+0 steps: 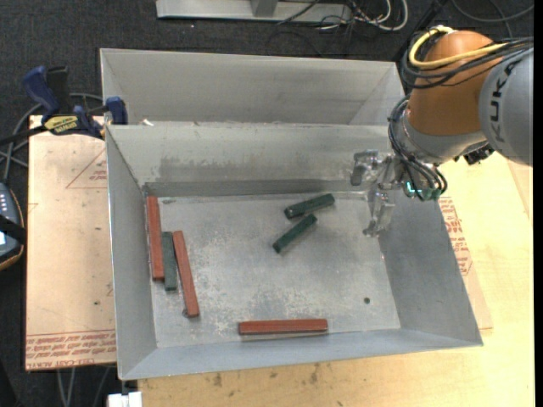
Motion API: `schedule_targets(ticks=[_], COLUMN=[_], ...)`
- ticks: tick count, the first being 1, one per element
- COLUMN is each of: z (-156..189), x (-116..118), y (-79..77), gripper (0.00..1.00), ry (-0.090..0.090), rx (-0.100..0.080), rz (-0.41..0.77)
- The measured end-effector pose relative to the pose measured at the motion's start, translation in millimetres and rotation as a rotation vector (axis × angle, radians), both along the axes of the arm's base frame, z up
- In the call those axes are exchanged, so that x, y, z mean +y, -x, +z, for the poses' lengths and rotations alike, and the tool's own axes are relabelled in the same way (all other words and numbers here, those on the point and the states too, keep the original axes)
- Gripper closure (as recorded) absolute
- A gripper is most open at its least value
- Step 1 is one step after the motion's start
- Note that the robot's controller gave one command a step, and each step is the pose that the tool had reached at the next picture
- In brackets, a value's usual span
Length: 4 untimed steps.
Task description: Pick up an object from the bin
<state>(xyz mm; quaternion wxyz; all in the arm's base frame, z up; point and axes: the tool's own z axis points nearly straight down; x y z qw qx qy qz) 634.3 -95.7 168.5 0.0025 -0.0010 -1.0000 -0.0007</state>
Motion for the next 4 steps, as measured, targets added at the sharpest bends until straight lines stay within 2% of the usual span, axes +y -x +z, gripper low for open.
schedule_targets(ticks=[1, 2, 3, 4], z=[-53.2, -96.3, -95.8, -95.2], x=[55.2, 56.0, 111.8, 131.2], y=[0.4, 18.8, -1.1, 45.3], gripper=[0.00, 0.00, 0.00, 0.00], ry=[-0.002, 0.001, -0.001, 0.000], rx=[-0.002, -0.015, -0.016, -0.018], rz=[-0.166, -0.007, 0.038, 0.531])
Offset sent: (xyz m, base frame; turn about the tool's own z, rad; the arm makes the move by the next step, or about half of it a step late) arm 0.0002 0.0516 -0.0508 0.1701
